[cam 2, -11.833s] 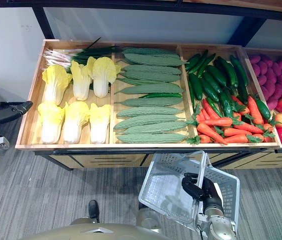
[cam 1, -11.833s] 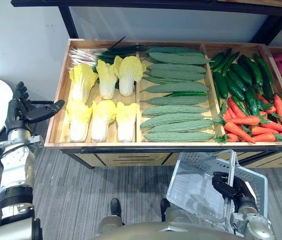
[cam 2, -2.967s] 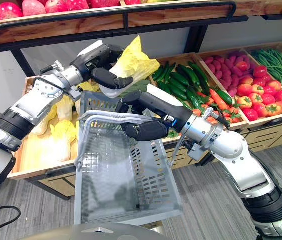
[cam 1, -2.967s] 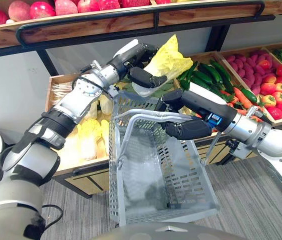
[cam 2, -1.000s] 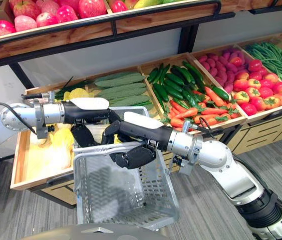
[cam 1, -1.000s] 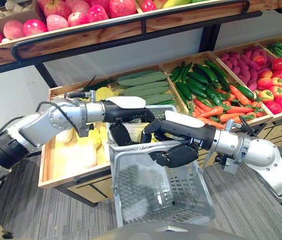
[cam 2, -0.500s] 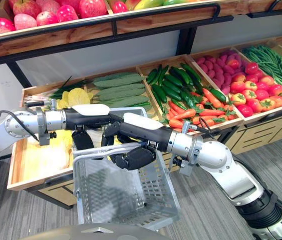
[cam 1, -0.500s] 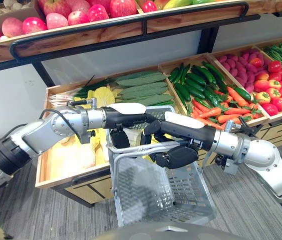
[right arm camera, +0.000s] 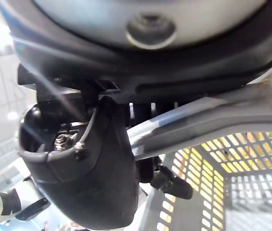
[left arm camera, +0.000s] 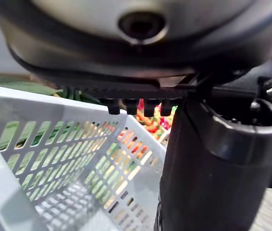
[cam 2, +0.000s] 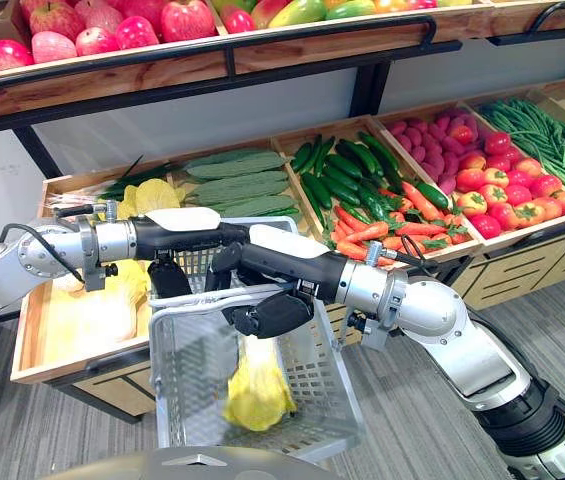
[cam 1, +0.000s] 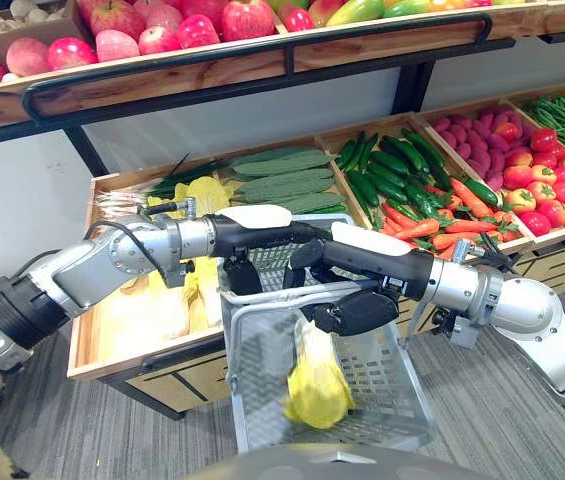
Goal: Pick vegetable in the basket
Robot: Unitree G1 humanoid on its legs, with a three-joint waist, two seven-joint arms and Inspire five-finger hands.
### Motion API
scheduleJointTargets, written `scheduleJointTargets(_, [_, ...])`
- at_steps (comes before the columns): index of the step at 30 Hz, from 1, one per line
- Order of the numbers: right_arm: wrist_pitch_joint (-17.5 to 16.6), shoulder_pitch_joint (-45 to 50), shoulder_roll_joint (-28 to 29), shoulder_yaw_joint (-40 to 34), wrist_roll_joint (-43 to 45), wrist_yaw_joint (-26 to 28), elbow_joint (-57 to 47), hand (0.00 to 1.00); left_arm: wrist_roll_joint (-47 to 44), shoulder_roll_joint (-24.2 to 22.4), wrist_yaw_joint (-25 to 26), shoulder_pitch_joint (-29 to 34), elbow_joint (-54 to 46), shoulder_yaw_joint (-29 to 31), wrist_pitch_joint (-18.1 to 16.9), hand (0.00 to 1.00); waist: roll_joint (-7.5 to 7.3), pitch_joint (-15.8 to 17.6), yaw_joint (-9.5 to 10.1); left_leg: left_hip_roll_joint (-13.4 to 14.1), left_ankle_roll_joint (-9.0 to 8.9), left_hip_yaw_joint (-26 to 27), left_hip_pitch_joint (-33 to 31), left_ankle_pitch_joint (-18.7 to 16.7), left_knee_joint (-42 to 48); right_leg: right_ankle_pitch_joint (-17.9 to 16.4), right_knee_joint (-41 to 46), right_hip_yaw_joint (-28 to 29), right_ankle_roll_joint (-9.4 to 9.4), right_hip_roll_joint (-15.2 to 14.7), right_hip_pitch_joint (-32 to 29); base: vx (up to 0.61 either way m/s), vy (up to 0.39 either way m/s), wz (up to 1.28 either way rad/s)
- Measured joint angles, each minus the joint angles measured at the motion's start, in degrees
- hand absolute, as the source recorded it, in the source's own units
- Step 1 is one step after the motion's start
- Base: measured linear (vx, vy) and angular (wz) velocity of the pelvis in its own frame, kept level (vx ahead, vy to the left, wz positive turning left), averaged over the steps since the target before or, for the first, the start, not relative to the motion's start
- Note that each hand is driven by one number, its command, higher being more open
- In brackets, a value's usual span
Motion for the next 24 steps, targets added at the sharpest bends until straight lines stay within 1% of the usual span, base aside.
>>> scheduleJointTargets(3, [0.0,0.0,0.0,0.0,0.0,0.0,0.4,0.00,0.3,-0.1,0.7,0.0,0.0,1.6,-0.1,1.00,0.00,0.0,0.39,0.0,-0.01,-0.2,0.0,0.1,0.0,0.0,0.0,-0.1,-0.01,0.0,0.1,0.00,0.000,0.01])
scheduleJointTargets(5, [0.0,0.0,0.0,-0.1,0.0,0.0,0.9,0.00,2.1,-0.1,2.3,0.0,0.1,4.4,-0.8,1.00,-0.02,0.0,0.55,0.0,-0.01,-0.3,0.0,0.2,0.0,0.0,0.0,-0.2,-0.01,0.0,0.1,0.00,0.000,0.03])
scheduleJointTargets(9, [0.0,0.0,0.1,-0.2,-0.2,0.0,1.3,0.00,2.2,-0.5,5.2,0.0,0.2,9.0,-1.3,1.00,-0.13,-0.2,0.70,0.0,-0.06,-0.5,0.0,0.3,0.0,0.0,0.0,-0.5,-0.01,0.0,0.2,0.00,0.000,0.03])
scheduleJointTargets(11, [0.0,0.3,0.3,-0.2,-0.6,0.0,1.3,0.00,2.2,-0.6,7.0,-0.1,0.8,11.8,-2.3,1.00,-0.22,-0.6,0.73,0.1,-0.05,-0.6,0.0,0.4,0.0,0.0,0.0,-0.6,-0.01,0.0,0.2,0.00,0.000,0.00])
scheduleJointTargets(14, [0.0,1.9,0.9,-1.0,-0.6,0.0,1.3,0.00,2.4,-0.6,8.8,-0.4,2.0,14.8,-2.9,1.00,-0.38,-0.8,0.77,0.1,-0.04,-0.9,0.0,0.4,0.0,0.0,0.0,-0.8,-0.02,0.0,0.4,0.00,0.000,0.03])
scheduleJointTargets(20, [0.0,4.6,4.8,-2.7,-2.6,0.0,1.3,0.00,2.7,-0.6,13.0,-2.6,4.8,21.7,-3.4,1.00,-1.00,-1.2,1.28,0.1,-0.05,-1.6,0.0,0.4,0.0,-0.3,0.1,-1.5,-0.09,0.0,0.8,0.00,-0.008,0.06])
scheduleJointTargets(21, [0.0,5.9,5.9,-3.5,-2.9,0.0,1.3,0.00,3.2,-0.7,14.1,-2.6,4.8,23.8,-3.5,1.00,-1.19,-1.4,1.68,0.1,-0.05,-1.8,0.0,0.4,0.0,-0.3,0.1,-1.6,-0.11,0.0,0.8,0.00,-0.008,0.04])
scheduleJointTargets(24, [0.0,8.2,7.7,-6.3,-3.2,-0.1,1.3,0.00,3.9,-1.1,15.1,-2.5,5.5,27.5,-3.5,1.00,-1.57,-1.6,2.28,0.1,-0.04,-2.2,-0.2,0.4,0.0,-0.3,0.1,-2.0,-0.15,0.0,0.9,0.00,-0.009,0.06])
